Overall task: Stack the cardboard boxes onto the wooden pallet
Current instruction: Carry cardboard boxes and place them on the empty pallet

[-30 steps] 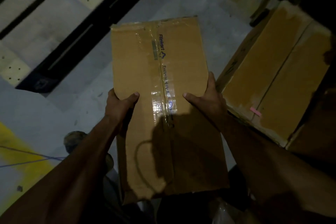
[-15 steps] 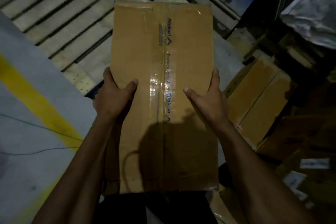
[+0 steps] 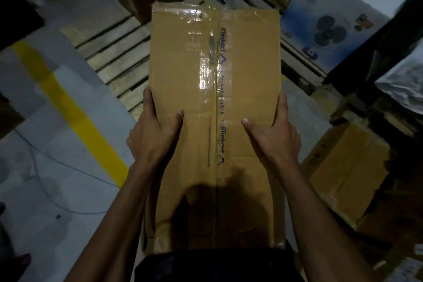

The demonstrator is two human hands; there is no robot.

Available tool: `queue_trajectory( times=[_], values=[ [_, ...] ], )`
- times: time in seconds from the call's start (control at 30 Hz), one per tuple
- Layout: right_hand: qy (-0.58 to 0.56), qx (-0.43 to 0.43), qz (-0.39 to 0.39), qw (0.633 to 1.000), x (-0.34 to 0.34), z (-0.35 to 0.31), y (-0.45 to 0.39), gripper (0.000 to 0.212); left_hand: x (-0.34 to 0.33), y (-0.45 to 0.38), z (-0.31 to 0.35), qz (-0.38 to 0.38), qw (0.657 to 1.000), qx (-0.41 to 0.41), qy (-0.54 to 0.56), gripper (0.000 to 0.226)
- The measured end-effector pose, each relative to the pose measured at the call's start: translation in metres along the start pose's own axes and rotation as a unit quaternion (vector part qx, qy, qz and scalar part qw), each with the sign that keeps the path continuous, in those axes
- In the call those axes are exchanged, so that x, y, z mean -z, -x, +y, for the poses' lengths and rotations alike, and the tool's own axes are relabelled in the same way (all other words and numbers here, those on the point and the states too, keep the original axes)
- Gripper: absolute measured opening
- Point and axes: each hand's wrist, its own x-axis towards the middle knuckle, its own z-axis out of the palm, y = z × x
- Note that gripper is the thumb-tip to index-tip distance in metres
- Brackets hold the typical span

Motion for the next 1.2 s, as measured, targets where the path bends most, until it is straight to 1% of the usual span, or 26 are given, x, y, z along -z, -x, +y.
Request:
queue_trajectory(
  times=[0.2,0.37,0.57,0.67,0.8,0.9,1.03,1.2],
  values=[
    [0.001,0.055,-0.027,0.998,-0.031,-0.079,-0.010,0.109,0.056,-0.040,-0.034,0.040,0.998,0.039,0.009,0.086],
    [0.010,0.112,-0.052,0.992,-0.057,-0.146,-0.028,0.109,0.097,-0.070,-0.054,0.093,0.992,0.087,0.016,0.087],
    [0.020,0.186,-0.100,0.977,-0.094,-0.240,-0.061,0.107,0.139,-0.119,-0.086,0.156,0.976,0.147,0.033,0.092],
    [0.025,0.219,-0.117,0.968,-0.116,-0.284,-0.081,0.107,0.157,-0.148,-0.101,0.174,0.967,0.181,0.044,0.095],
    [0.029,0.256,-0.142,0.956,-0.147,-0.339,-0.100,0.107,0.180,-0.181,-0.121,0.207,0.953,0.212,0.066,0.095],
    [0.046,0.269,-0.156,0.949,-0.168,-0.373,-0.107,0.107,0.196,-0.201,-0.136,0.212,0.948,0.228,0.068,0.093],
    [0.056,0.274,-0.155,0.948,-0.201,-0.418,-0.111,0.108,0.220,-0.238,-0.167,0.216,0.946,0.235,0.057,0.092],
    [0.064,0.254,-0.133,0.956,-0.259,-0.473,-0.105,0.107,0.252,-0.298,-0.223,0.185,0.954,0.228,0.061,0.092]
  ],
)
